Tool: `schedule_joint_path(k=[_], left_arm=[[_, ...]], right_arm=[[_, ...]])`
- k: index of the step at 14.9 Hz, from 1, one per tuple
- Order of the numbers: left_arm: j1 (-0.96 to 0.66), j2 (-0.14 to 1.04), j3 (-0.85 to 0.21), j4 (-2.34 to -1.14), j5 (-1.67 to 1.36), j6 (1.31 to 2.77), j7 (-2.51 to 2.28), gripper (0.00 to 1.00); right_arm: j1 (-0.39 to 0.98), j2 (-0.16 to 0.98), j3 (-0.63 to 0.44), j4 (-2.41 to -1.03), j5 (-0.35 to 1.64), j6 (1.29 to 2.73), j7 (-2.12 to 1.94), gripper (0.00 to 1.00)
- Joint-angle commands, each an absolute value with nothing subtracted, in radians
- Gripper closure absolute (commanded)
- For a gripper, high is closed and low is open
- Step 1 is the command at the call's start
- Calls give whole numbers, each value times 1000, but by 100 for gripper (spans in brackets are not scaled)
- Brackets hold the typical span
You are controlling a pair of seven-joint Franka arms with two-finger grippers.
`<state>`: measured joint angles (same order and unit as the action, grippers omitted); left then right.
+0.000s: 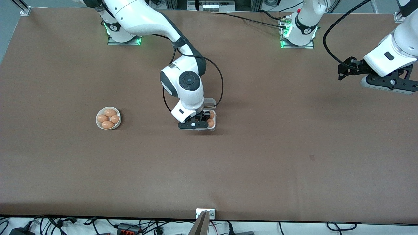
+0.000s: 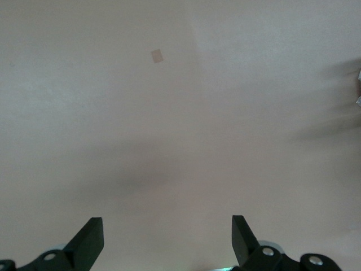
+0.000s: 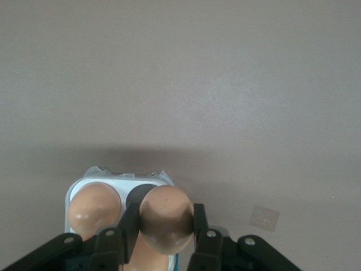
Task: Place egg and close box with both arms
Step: 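Lower the egg into the empty carton slot and open the right gripper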
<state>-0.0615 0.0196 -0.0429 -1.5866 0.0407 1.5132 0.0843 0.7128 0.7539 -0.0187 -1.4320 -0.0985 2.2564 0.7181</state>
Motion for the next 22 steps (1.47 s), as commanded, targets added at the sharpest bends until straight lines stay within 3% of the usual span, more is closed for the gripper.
schedule_joint_path(k=[1,16,19,20,21,22], left_arm=[[-58,18,-43,-1568,48,1499,103,0],[-58,20,-46,-1568,48,1499,92,0],[-60,21,-46,-1566,48,1502,92,0],[-60,21,-48,-1566,46,1503,92,0],[-58,23,-48,-1566,46,1505,94,0],[-58,23,-48,-1565,46,1505,97,0]], right_arm=[[724,782,-25,-1404,-106,2241,703,100],[723,856,-25,-1335,-104,2255,666,100],[709,853,-25,-1335,-94,2249,666,55],[709,851,-25,-1335,-94,2247,666,50],[710,850,-25,-1335,-95,2247,667,37],[710,850,-25,-1335,-95,2247,667,35]])
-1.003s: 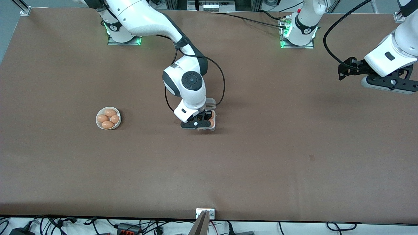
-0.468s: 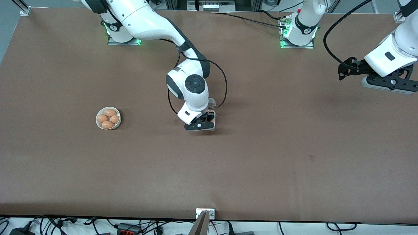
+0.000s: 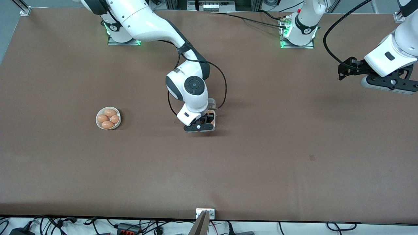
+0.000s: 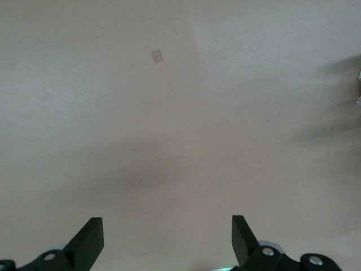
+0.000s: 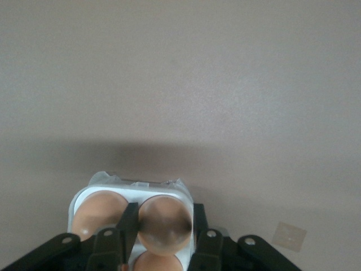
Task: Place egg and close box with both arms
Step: 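Lower the egg into the empty carton slot and open the right gripper, then raise the right gripper while the left gripper reaches toward the carton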
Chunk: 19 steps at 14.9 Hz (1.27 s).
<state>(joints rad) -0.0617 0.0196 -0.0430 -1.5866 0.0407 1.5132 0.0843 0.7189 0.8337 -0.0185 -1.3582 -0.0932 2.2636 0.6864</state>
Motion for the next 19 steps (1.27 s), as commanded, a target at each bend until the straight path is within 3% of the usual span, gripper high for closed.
schedule_joint_path(k=[1,4,9,19], left_arm=[[-58,23,-48,-1566,46,1505,95,0],[-60,23,-49,-1562,44,1505,94,0],[-58,23,-46,-1562,44,1502,94,0],[-72,25,-49,-1562,46,1497,100,0]], right_arm=[[710,848,-25,-1335,-95,2247,669,33],[710,839,-26,-1333,-95,2234,666,30],[674,812,-32,-1287,-94,2070,600,17],[520,701,-26,-1272,-54,1945,394,14]])
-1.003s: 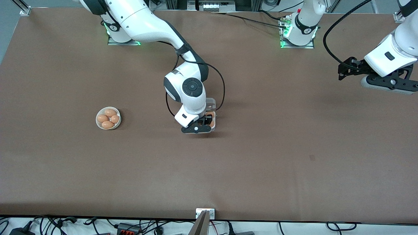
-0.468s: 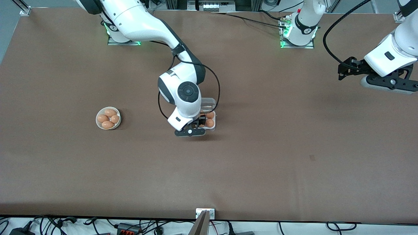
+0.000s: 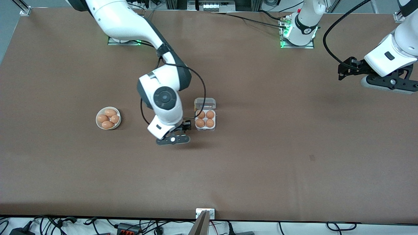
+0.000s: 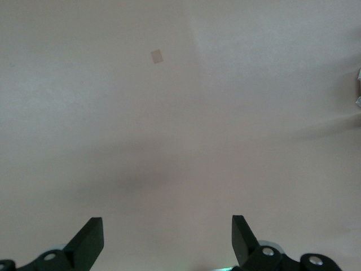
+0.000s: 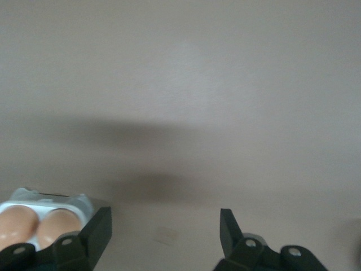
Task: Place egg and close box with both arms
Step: 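Raise the right gripper while the left gripper reaches toward the carton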
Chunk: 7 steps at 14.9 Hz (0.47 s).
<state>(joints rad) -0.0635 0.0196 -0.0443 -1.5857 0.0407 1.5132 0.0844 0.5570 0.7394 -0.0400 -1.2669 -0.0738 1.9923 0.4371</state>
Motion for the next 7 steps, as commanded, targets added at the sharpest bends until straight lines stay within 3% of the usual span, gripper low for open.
schedule_joint_path(k=[1,7], left_arm=[[-80,23,-54,-1562,46,1493,97,0],[-95,40,-66,-1563,44,1342,104,0]], right_arm=[[508,696,-29,-1272,-55,1934,391,14],[364,643,-29,-1275,-51,1876,250,12]])
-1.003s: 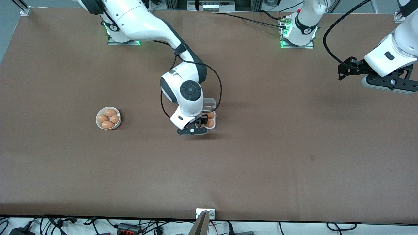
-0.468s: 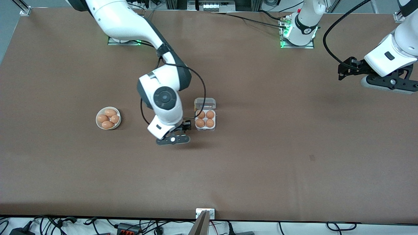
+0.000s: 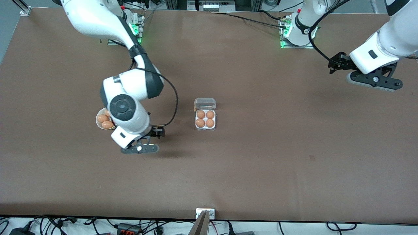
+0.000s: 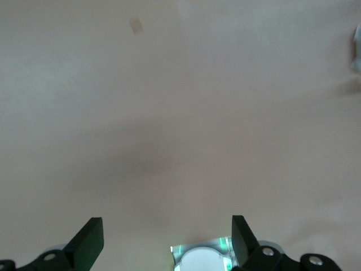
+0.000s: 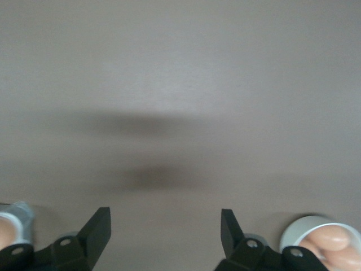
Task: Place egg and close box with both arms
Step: 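Raise the right gripper while the left gripper reaches toward the carton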
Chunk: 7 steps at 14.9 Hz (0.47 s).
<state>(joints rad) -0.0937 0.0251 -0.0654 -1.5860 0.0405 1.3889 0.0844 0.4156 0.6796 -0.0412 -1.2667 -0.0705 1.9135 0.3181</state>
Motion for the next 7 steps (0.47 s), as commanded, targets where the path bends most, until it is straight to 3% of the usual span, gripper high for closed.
schedule_joint_path(k=[1,2,3,4,5,7], left_arm=[[-95,40,-69,-1563,38,1339,101,17],[-95,40,-71,-1565,23,1335,94,45],[-95,40,-71,-1565,-1,1313,95,66],[-95,43,-71,-1565,-38,1287,92,80],[-95,43,-71,-1565,-54,1275,91,91],[-100,43,-74,-1563,-57,1264,89,99]], right_arm=[[338,631,-29,-1275,-51,1855,227,12],[315,612,-29,-1281,-49,1836,195,12],[290,586,-29,-1307,-49,1835,171,11],[264,551,-29,-1346,-49,1836,157,8],[233,516,-29,-1383,-48,1842,155,0],[189,460,-29,-1428,-48,1833,131,0]])
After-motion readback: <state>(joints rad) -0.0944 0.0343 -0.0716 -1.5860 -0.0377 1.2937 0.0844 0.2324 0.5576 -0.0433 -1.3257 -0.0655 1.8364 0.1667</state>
